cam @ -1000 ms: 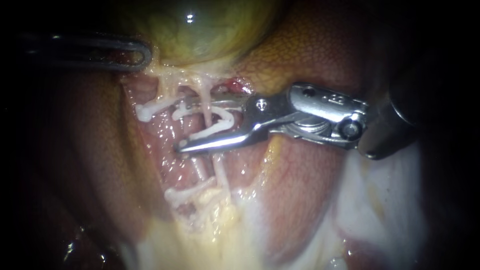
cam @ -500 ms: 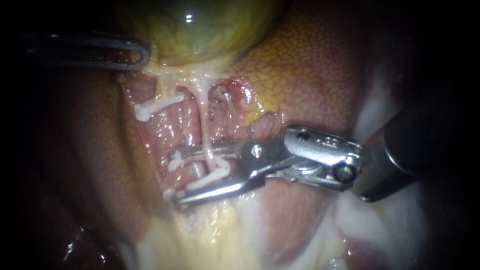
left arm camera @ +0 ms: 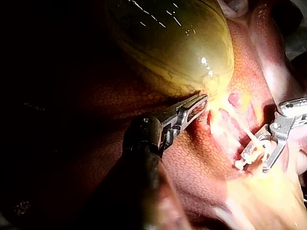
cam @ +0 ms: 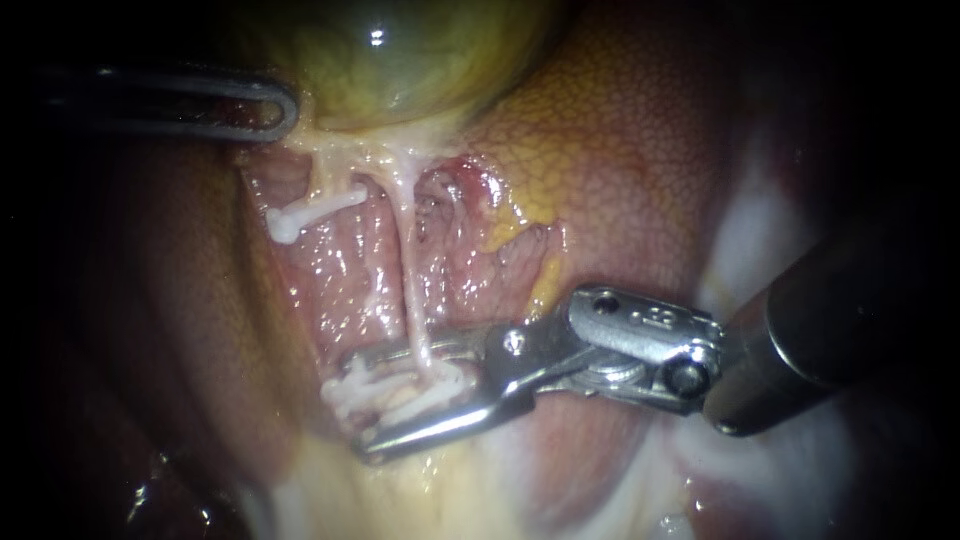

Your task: Clipping first clip right tube

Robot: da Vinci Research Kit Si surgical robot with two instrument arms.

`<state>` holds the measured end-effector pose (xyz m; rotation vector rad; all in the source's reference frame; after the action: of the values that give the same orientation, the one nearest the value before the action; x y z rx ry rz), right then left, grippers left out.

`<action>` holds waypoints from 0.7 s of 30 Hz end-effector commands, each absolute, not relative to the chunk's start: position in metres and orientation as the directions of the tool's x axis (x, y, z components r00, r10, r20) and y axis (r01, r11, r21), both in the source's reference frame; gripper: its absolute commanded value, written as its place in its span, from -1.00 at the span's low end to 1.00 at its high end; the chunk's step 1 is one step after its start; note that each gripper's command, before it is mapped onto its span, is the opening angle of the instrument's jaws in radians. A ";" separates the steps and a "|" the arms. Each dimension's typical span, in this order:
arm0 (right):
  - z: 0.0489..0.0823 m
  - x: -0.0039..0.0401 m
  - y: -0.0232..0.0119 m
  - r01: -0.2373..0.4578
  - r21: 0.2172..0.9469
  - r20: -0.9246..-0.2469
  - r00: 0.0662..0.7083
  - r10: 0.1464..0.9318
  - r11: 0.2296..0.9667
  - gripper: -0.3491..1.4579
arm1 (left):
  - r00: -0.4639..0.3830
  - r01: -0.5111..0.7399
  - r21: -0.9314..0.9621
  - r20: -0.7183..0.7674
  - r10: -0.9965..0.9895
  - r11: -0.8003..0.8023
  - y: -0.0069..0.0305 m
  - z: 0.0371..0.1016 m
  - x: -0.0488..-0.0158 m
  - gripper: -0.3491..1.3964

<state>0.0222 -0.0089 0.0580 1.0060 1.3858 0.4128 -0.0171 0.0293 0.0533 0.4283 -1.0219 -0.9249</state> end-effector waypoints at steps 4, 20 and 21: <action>0.0580 0.0222 -0.0088 0.297 0.805 -0.580 0.210 0.787 0.514 -1.00 | 0.204 0.453 0.690 0.536 -0.819 0.565 0.0293 0.0533 -0.0171 -1.00; 0.0582 0.0222 -0.0088 0.294 0.815 -0.566 0.216 0.795 0.500 -1.00 | 0.204 0.453 0.690 0.536 -0.819 0.565 0.0293 0.0533 -0.0171 -1.00; 0.0582 0.0222 -0.0088 0.294 0.814 -0.566 0.216 0.795 0.500 -1.00 | 0.204 0.453 0.690 0.536 -0.819 0.565 0.0293 0.0533 -0.0171 -1.00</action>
<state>0.0222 -0.0088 0.0582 1.0498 1.3595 0.4553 -0.0171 0.0293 0.0533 0.4282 -1.0218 -0.9249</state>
